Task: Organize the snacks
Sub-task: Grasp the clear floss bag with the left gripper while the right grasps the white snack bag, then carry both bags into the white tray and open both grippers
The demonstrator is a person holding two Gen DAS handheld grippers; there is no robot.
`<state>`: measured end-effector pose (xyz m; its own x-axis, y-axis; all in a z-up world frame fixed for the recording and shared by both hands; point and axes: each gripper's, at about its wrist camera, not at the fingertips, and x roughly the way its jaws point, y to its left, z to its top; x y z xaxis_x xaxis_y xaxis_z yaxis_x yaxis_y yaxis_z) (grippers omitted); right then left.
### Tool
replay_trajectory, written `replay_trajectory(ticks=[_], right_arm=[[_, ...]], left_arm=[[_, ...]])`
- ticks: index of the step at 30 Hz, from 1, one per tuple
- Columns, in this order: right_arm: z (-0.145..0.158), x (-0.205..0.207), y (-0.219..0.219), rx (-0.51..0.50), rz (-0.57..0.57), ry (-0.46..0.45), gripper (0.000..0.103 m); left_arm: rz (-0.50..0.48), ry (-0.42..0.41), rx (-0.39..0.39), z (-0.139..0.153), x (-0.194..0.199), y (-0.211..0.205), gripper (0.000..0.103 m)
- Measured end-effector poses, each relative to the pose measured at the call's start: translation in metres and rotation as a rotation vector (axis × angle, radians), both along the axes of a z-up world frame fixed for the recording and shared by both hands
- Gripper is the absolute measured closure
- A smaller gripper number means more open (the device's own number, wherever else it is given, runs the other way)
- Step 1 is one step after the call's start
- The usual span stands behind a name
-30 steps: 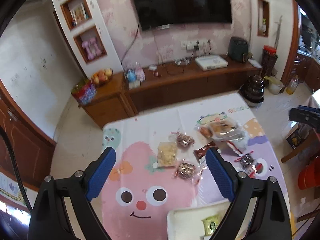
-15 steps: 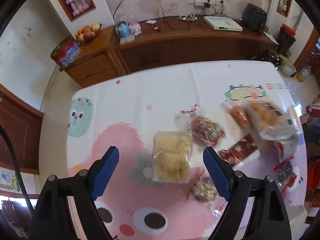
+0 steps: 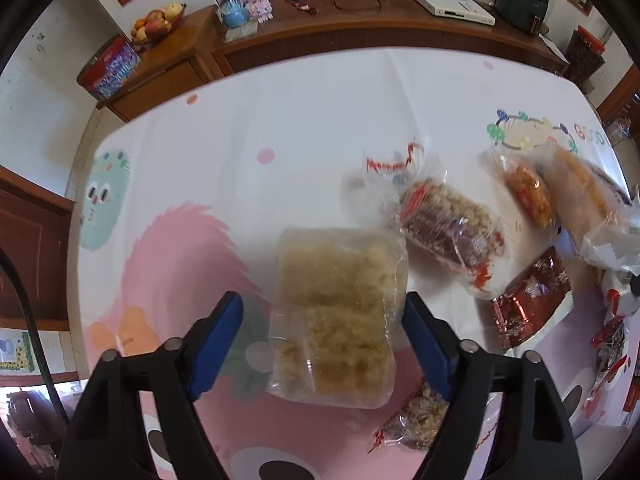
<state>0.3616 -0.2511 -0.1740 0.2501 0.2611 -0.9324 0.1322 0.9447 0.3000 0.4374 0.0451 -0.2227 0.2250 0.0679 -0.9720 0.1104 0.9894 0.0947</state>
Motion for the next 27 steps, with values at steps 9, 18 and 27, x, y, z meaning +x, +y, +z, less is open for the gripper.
replay_trajectory(ticks=[9, 18, 27], right_arm=[[-0.023, -0.004, 0.008, 0.054, 0.006, 0.041, 0.052], [0.025, -0.039, 0.022, 0.042, 0.049, -0.065, 0.060], [0.121, -0.117, 0.052, -0.094, 0.115, -0.321, 0.060]], left_arm=[[0.021, 0.001, -0.055, 0.003, -0.006, 0.004, 0.058], [0.055, -0.088, -0.088, 0.047, -0.047, 0.009, 0.063], [0.042, -0.282, -0.152, 0.154, -0.133, 0.017, 0.063]])
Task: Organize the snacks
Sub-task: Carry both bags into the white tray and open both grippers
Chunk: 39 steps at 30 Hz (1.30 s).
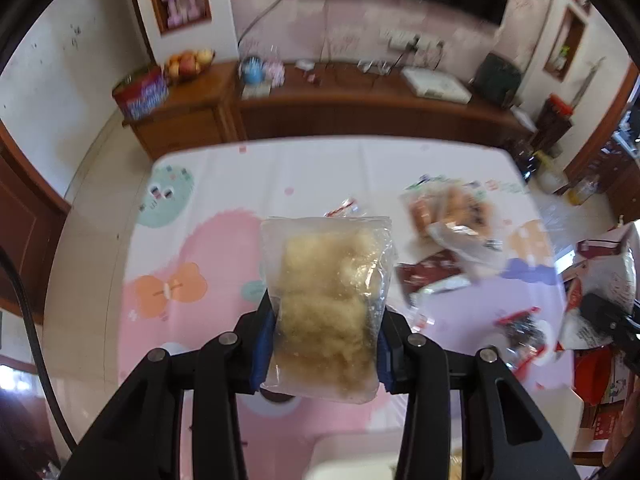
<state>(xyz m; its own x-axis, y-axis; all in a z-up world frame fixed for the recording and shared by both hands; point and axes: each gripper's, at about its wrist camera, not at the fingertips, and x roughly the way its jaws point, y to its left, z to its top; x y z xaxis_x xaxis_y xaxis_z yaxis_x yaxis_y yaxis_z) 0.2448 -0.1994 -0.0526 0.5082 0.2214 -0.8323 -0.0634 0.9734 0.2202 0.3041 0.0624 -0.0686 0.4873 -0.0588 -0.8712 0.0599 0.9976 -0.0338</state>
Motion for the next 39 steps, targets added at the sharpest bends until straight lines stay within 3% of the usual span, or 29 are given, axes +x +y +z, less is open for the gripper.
replay_trajectory(ticks=[4, 9, 14, 20, 29, 39], right_arm=[[0.037, -0.047, 0.018, -0.075, 0.028, -0.116, 0.060], [0.060, -0.098, 0.037, -0.131, 0.055, -0.214, 0.060], [0.070, -0.148, 0.058, -0.208, 0.077, -0.293, 0.060], [0.070, -0.185, 0.069, -0.215, 0.089, -0.336, 0.060], [0.046, -0.228, 0.054, -0.137, 0.029, -0.291, 0.060], [-0.010, -0.237, 0.037, -0.094, -0.049, -0.118, 0.060]], left_arm=[[-0.033, -0.065, -0.031, 0.037, -0.043, 0.004, 0.063], [-0.063, -0.102, -0.086, 0.064, -0.101, 0.001, 0.063], [-0.061, -0.145, -0.069, 0.068, -0.152, -0.006, 0.063], [-0.044, -0.159, -0.093, 0.057, -0.199, -0.015, 0.063], [0.001, -0.125, -0.096, 0.024, -0.251, -0.029, 0.063], [0.011, -0.060, -0.062, -0.012, -0.266, -0.040, 0.063]])
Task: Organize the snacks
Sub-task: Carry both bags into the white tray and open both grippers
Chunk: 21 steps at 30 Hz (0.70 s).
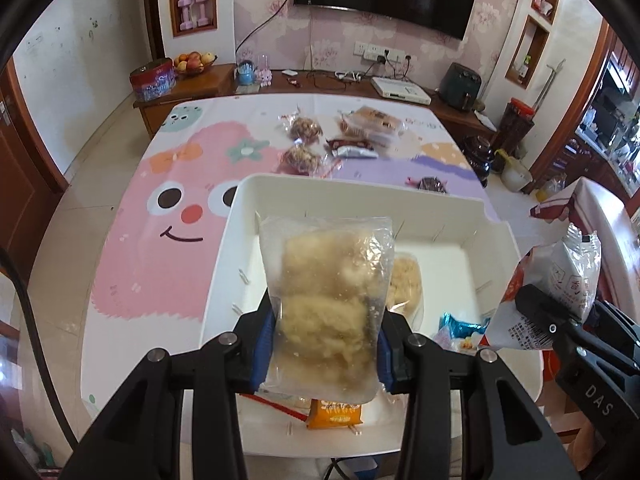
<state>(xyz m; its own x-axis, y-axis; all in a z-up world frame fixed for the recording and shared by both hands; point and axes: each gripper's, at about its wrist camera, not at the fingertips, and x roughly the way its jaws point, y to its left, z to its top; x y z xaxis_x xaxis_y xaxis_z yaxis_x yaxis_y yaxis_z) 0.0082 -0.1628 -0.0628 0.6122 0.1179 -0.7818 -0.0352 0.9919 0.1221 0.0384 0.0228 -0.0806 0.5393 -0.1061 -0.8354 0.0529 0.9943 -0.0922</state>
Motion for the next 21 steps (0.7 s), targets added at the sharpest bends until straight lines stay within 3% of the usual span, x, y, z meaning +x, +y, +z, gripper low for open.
replay_trajectory(ticks=[12, 13, 14, 16, 21], right_arm=[[-0.017, 0.004, 0.011, -0.010, 0.032, 0.060, 0.058], [-0.018, 0.005, 0.012, -0.013, 0.035, 0.066, 0.058], [-0.019, 0.005, 0.014, -0.009, 0.044, 0.075, 0.058], [-0.021, 0.007, 0.016, 0.000, 0.054, 0.089, 0.055], [-0.022, 0.007, 0.016, 0.014, 0.049, 0.097, 0.046]], left_arm=[[-0.001, 0.067, 0.028, -0.020, 0.006, -0.003, 0.061], [0.003, 0.071, 0.029, -0.020, 0.006, -0.003, 0.052], [0.008, 0.072, 0.029, -0.020, 0.007, -0.002, 0.035], [0.027, 0.062, 0.020, -0.019, 0.006, 0.002, 0.017], [0.054, 0.055, -0.008, -0.018, 0.008, 0.009, 0.015]])
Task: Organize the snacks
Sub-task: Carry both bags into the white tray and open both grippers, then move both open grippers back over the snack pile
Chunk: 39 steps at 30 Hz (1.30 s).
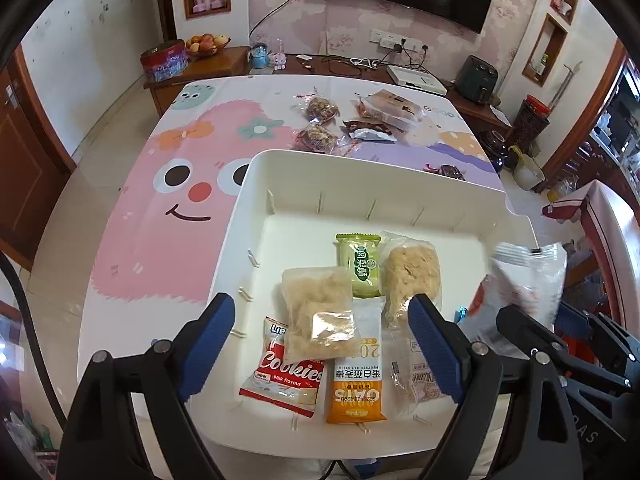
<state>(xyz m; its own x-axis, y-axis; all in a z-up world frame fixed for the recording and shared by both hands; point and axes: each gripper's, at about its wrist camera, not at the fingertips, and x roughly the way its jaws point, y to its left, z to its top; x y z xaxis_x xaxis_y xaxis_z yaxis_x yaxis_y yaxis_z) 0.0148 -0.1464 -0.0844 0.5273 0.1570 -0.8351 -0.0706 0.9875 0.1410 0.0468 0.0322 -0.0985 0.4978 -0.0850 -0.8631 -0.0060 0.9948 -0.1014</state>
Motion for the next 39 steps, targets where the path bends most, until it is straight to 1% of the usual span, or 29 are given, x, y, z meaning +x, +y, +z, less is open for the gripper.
replay_trajectory(ticks=[4, 7, 19, 27, 34, 39], right_arm=[[0.002, -0.001, 0.000, 0.002, 0.000, -0.011, 0.044], [0.002, -0.001, 0.001, 0.003, 0.004, -0.010, 0.042], [0.001, -0.003, 0.004, 0.008, 0.020, -0.008, 0.042], [-0.002, -0.003, 0.006, 0.004, 0.024, -0.005, 0.042], [-0.006, 0.003, 0.009, -0.022, 0.036, 0.005, 0.042], [-0.004, 0.011, 0.006, -0.049, 0.038, -0.015, 0.042]], left_arm=[[0.001, 0.011, -0.001, -0.003, 0.000, 0.000, 0.015], [-0.001, 0.003, 0.001, -0.002, -0.001, 0.000, 0.015], [-0.013, -0.026, 0.023, 0.003, -0.002, -0.004, 0.015], [-0.011, -0.026, 0.023, 0.002, -0.001, -0.005, 0.015], [-0.006, -0.017, 0.026, 0.004, 0.005, -0.003, 0.015], [-0.022, -0.033, 0.027, 0.009, 0.015, -0.002, 0.015]])
